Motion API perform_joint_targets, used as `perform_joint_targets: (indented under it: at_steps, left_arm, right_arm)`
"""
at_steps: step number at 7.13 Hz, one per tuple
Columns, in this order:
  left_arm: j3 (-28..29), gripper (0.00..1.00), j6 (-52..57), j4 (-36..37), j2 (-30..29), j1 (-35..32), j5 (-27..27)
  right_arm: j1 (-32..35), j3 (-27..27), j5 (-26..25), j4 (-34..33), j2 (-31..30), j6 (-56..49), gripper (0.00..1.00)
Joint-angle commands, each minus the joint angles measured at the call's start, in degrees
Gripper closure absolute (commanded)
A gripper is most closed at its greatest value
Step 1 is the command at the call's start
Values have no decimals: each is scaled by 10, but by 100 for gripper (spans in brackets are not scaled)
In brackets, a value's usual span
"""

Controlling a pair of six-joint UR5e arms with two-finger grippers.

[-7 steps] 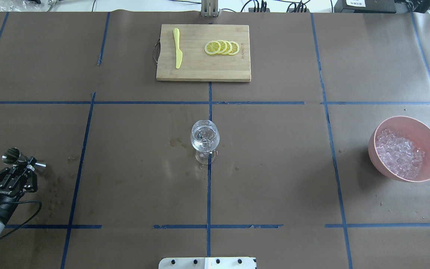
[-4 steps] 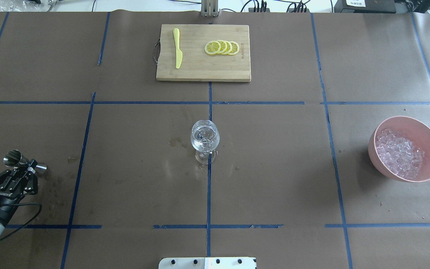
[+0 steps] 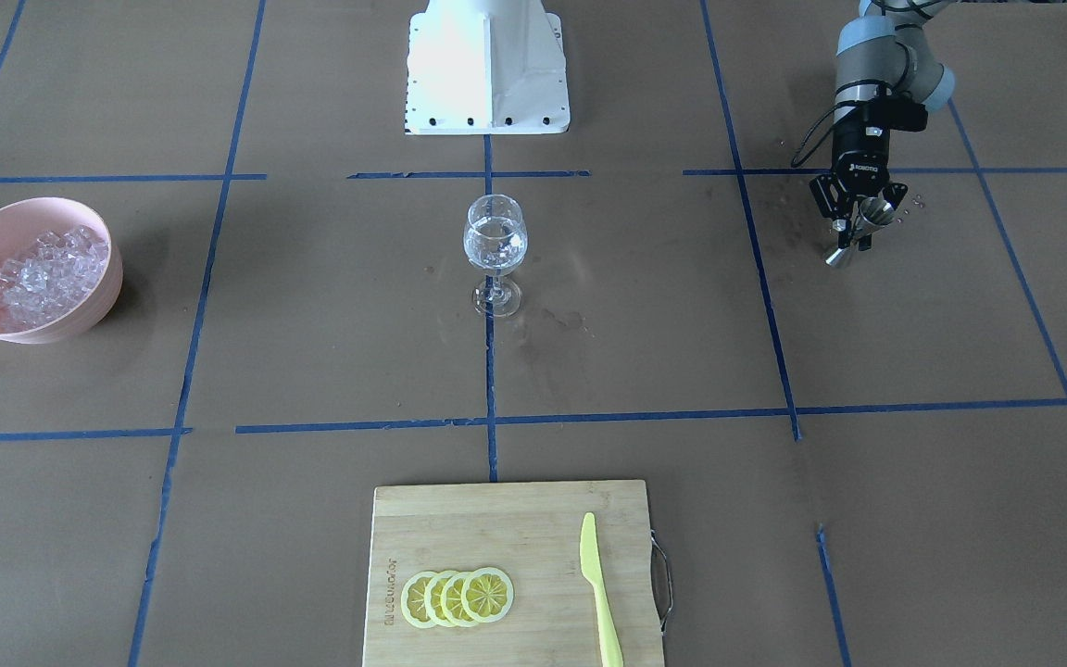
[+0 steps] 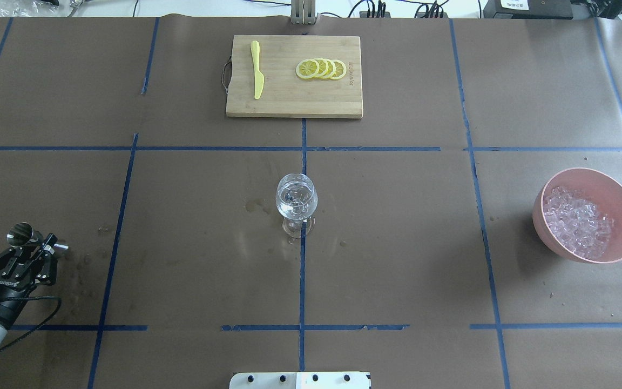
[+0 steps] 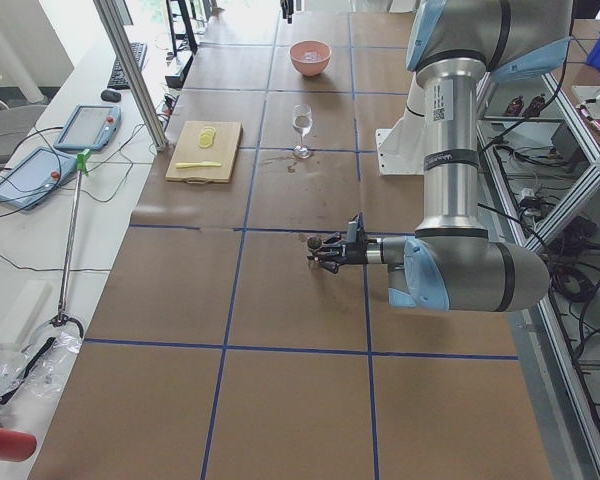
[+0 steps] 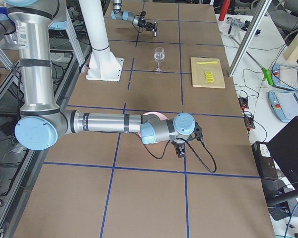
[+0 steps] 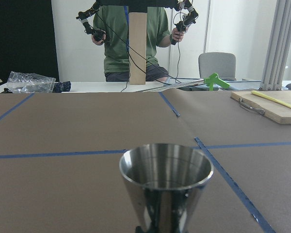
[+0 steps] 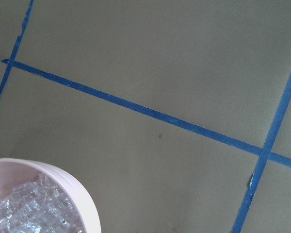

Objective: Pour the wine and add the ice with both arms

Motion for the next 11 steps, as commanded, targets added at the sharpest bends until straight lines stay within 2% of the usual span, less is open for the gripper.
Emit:
perform_joint_targets:
  at_steps: [1, 2, 3, 5, 7, 9, 10, 11]
  left_arm:
    - [0, 14, 1, -6, 0, 1, -12]
    - [-1, 1, 4, -6, 1, 1, -12]
    - [-3, 0, 6, -8, 3, 1, -14]
    - [-10, 0, 12, -82, 53, 1, -72]
    - [-14, 1, 53, -99, 58, 1, -149]
    - [-32, 1, 86, -112, 120, -5, -264]
    - [-52, 1, 86, -146, 161, -6, -270]
    - [-53, 1, 86, -162, 176, -9, -273]
  right_arm:
    - [0, 0, 0, 0, 0, 0, 0]
    - [0, 1, 0, 0, 0, 0, 0]
    - [0, 2, 0, 0, 0, 0, 0]
    - [0, 3, 0, 1, 1, 0, 0]
    - [0, 5, 0, 1, 0, 0, 0]
    - [0, 4, -2, 1, 0, 0, 0]
    - [0, 3, -3, 1, 0, 0, 0]
    - [0, 4, -4, 1, 2, 0, 0]
